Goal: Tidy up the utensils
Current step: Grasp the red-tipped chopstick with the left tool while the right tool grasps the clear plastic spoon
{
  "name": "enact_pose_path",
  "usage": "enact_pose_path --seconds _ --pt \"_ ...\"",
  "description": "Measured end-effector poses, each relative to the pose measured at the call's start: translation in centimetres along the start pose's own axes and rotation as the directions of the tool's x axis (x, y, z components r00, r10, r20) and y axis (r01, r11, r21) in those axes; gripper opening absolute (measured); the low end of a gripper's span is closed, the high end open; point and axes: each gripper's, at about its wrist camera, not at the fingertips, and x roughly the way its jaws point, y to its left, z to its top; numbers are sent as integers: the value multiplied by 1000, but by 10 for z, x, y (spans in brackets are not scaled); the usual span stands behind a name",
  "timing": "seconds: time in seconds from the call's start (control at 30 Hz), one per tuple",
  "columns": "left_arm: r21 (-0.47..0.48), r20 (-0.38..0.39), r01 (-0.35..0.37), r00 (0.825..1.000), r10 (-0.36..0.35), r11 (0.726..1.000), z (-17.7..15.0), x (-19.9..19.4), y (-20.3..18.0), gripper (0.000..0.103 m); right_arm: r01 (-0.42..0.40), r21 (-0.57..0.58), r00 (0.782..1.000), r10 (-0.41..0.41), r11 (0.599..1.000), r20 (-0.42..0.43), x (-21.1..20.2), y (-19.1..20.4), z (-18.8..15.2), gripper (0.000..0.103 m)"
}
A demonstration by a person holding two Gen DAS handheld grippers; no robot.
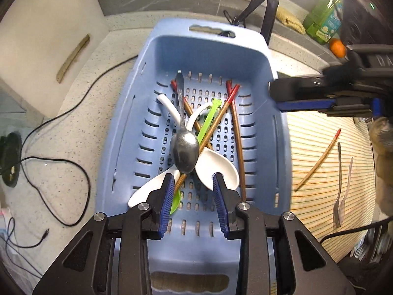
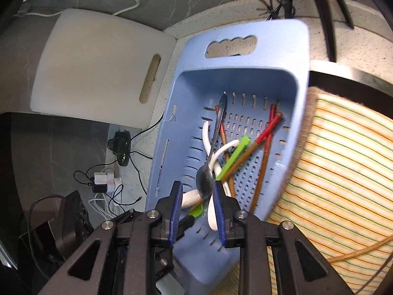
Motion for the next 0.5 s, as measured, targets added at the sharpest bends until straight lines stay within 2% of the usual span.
enact_pose_path --seconds 0.13,0.27,0.5 --pt "33 58 14 998 -16 999 -1 -21 -21 31 -21 -9 999 21 1000 29 -38 -14 -14 23" --pt "81 100 44 994 -52 996 -1 -34 -54 31 28 -45 995 -24 999 95 -91 -41 -35 24" --pt "214 52 118 990 -132 970 -1 -11 -129 31 143 37 969 -147 989 200 -169 -121 -79 25"
